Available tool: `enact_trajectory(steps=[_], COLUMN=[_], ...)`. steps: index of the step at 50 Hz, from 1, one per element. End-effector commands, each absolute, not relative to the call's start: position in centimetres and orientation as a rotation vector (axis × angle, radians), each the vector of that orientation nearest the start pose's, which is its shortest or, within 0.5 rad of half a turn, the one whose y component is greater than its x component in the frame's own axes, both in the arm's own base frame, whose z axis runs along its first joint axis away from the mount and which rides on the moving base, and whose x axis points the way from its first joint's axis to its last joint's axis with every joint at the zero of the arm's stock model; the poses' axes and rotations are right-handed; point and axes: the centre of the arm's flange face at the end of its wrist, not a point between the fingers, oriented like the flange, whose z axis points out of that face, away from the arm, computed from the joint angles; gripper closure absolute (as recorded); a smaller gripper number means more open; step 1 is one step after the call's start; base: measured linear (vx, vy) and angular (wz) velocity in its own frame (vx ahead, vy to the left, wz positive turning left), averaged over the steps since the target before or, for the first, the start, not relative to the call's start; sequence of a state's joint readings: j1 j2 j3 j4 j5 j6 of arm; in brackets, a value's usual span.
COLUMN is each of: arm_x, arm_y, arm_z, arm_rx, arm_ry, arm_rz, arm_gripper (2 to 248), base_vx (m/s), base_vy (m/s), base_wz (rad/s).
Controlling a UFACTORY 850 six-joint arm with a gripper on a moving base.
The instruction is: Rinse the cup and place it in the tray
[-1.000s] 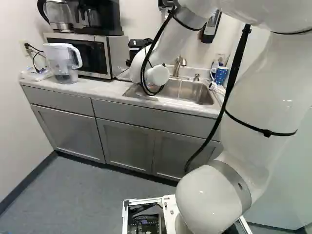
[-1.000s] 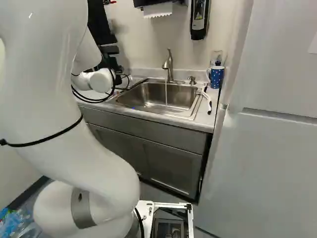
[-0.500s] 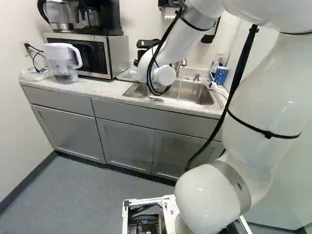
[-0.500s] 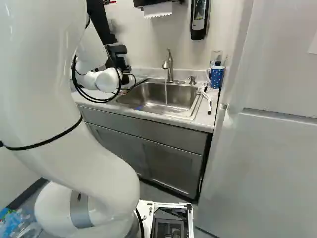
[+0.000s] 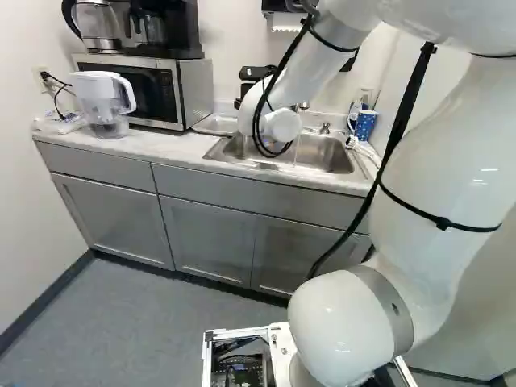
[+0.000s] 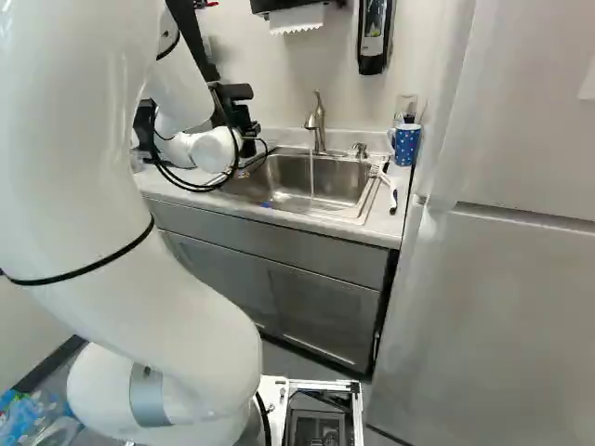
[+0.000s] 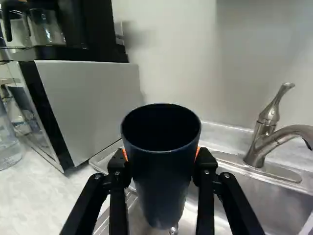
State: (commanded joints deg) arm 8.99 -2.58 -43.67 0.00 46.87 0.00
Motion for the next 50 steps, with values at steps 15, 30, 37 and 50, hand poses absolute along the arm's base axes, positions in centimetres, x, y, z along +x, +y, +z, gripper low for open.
enact_trajectory(steps=[15,30,37,50], arm_x=[49.6,49.7,49.7,49.5], arm_y=[5.6,3.4,2.4,0.5], arm_z=[52.5,51.0,50.2,48.8], arm_rx=[-2.21,-2.266,-2.293,-2.343], arm_ry=[-0.124,-0.077,-0.055,-0.011], arm_rz=[-2.118,-2.107,-2.099,-2.084], arm_gripper=[124,124,124,124], base_vx=[0.0,0.0,0.0,0.0], base_vy=[0.0,0.0,0.0,0.0], base_wz=[0.0,0.0,0.0,0.0])
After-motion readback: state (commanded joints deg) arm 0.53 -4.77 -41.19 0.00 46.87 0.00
